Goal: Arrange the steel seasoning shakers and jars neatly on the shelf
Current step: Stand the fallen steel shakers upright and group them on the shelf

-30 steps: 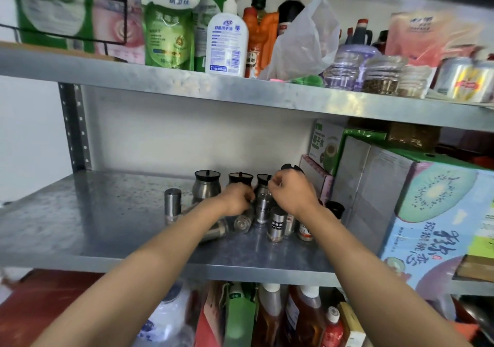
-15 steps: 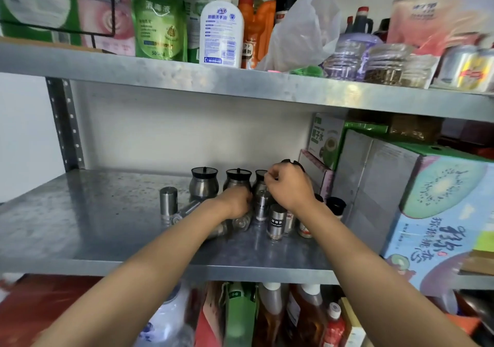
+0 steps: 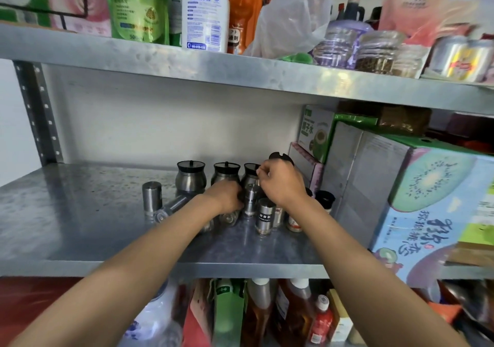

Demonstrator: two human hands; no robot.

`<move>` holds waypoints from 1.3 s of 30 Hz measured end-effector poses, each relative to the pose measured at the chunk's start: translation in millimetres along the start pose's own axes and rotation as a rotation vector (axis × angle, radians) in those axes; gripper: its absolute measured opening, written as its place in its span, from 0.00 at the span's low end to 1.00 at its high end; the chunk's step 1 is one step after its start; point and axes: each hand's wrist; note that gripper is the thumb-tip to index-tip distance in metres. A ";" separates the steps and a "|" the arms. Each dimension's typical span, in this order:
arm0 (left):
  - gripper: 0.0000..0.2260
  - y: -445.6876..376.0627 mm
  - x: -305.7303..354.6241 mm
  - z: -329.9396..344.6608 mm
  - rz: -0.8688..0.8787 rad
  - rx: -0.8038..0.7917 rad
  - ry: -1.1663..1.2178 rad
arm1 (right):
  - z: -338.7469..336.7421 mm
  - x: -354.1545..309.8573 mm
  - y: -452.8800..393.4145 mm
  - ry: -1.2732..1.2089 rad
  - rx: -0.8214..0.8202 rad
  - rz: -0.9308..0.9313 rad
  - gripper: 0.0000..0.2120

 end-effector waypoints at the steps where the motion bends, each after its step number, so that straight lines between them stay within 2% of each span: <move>1: 0.11 0.1 -0.1 -0.8 -0.003 -0.012 0.005 | 0.0 0.9 -0.4 -0.004 -0.003 0.009 0.11; 10: 0.14 2.0 -8.2 -5.7 -0.047 -0.053 0.020 | 1.7 -0.2 2.9 -0.005 -0.026 0.024 0.11; 14: 0.13 8.0 -8.1 -11.1 -0.049 0.010 0.050 | -2.2 -3.4 4.5 -0.015 -0.013 0.014 0.11; 18: 0.05 12.3 -12.0 -14.1 -0.060 0.088 0.129 | -5.1 -7.7 6.8 -0.005 0.000 0.001 0.11; 23: 0.08 19.7 -15.8 -17.0 -0.028 0.295 0.313 | -9.0 -13.4 9.9 0.006 0.001 -0.005 0.11; 25: 0.08 23.0 -15.7 -18.7 -0.018 0.329 0.355 | -10.4 -17.0 11.0 0.013 0.006 -0.019 0.11; 39: 0.16 33.4 -14.3 -15.9 0.028 0.275 0.418 | -17.4 -24.8 19.5 0.022 -0.008 -0.024 0.12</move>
Point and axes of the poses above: each hand's wrist, its own y-axis away from the middle knuckle, its own z-axis out of the palm, x = y × z, and after that the axes turned 10 degrees about z, right-handed
